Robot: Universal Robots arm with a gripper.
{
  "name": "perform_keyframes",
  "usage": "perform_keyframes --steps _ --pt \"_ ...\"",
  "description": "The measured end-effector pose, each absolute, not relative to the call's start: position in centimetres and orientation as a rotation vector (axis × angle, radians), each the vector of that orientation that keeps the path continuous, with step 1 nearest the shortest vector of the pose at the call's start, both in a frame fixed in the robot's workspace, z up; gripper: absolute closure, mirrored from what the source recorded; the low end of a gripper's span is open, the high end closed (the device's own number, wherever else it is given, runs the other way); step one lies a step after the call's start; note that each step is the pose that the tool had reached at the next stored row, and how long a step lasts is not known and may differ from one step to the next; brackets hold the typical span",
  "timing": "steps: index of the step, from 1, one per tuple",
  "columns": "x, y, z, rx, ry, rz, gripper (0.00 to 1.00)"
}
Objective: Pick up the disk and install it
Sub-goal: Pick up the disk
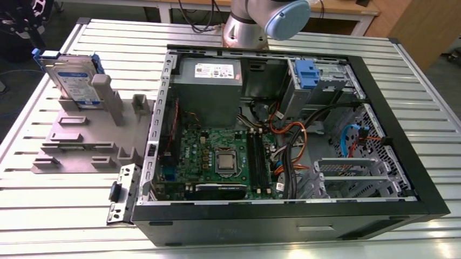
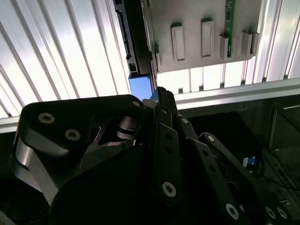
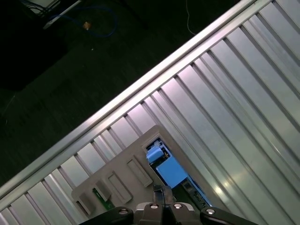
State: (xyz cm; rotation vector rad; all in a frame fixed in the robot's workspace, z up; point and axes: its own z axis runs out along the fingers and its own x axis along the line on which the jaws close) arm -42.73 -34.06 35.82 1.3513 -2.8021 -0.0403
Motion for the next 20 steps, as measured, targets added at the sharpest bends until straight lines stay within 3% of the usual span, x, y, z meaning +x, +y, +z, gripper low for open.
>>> perform_keyframes --steps 20 --pt "-42.74 -34.05 35.77 1.597 -2.685 -0.031 0.89"
